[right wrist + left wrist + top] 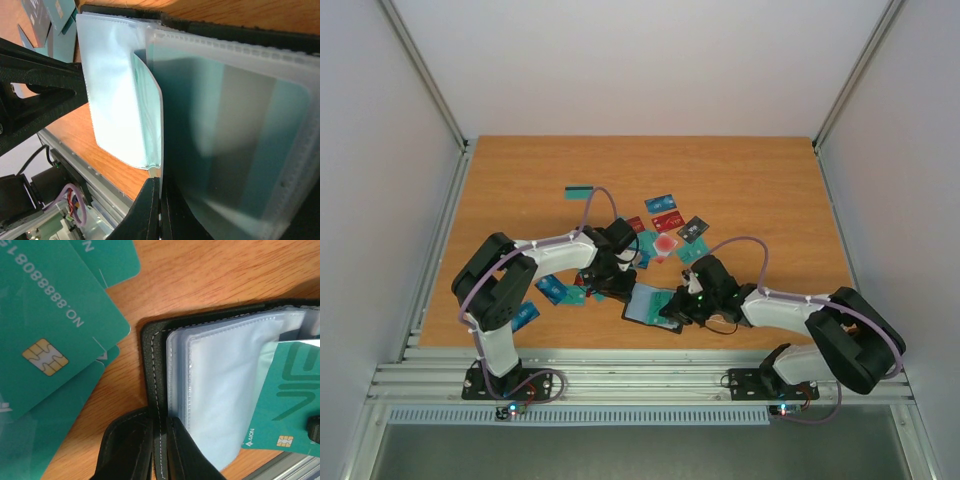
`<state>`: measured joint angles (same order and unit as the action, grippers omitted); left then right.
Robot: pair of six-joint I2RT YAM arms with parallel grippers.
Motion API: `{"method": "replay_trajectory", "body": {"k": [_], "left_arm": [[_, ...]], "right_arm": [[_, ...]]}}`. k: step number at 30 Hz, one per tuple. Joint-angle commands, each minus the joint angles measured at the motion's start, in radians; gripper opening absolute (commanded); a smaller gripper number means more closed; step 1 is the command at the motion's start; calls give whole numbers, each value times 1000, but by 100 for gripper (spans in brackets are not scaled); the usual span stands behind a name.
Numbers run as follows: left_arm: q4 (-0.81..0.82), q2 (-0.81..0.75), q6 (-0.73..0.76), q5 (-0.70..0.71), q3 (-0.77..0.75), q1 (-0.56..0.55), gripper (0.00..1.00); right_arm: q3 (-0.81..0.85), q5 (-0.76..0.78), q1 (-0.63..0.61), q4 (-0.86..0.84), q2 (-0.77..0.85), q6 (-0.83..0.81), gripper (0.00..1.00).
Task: Put the credit cards into the card holder
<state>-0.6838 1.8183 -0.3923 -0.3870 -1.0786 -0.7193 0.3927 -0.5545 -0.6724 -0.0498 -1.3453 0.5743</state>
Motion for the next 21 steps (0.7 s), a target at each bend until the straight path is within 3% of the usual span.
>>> {"method": "replay_trajectory", "body": {"k": [1, 21], "left_arm": [[-16, -3, 5, -25, 18, -9, 10], [-64, 41, 35, 10, -7, -14, 9]], "right_arm": [[16, 27, -6, 11, -46, -24, 1], [67, 58, 9, 81, -60, -117, 1]]}}
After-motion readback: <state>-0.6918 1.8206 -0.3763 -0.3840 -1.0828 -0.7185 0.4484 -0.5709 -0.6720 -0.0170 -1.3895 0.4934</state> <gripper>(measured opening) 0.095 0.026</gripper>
